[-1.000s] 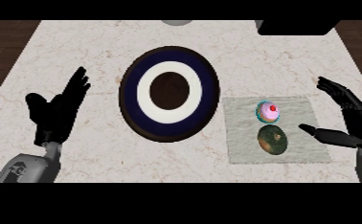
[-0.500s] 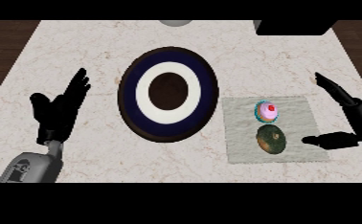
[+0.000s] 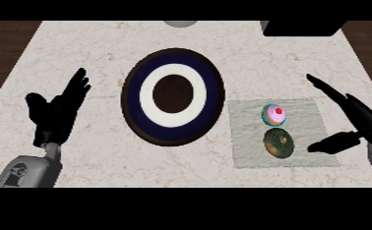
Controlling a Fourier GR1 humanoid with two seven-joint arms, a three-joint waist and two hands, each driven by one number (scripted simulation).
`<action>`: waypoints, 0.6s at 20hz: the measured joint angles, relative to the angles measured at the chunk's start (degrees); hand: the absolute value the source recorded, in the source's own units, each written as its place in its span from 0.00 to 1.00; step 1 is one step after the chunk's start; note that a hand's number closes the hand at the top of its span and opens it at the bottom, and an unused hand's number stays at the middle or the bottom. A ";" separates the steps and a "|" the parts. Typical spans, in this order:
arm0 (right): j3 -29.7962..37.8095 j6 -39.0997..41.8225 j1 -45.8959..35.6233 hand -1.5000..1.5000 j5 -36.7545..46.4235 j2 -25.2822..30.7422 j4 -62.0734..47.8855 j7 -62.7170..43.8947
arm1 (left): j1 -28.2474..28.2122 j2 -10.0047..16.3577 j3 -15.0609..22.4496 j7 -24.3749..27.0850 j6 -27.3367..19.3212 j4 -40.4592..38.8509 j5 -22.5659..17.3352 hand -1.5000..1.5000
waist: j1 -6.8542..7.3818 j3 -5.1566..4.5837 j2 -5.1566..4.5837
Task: Pick the cupcake from the placemat and place it in the plate
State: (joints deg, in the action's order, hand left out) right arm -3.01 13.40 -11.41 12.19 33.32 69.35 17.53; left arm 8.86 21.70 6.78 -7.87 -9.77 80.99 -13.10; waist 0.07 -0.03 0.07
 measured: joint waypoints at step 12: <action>-4.25 3.13 -3.01 0.00 11.69 -1.73 2.12 -11.43 | 0.73 -2.70 -2.18 0.04 1.67 -1.23 2.95 0.50 | 0.03 0.01 -0.06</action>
State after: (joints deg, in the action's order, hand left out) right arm -7.26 16.53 -14.41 23.88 31.59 71.48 6.10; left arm 9.59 19.00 4.60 -7.83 -8.10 79.75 -10.15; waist 0.10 -0.01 0.02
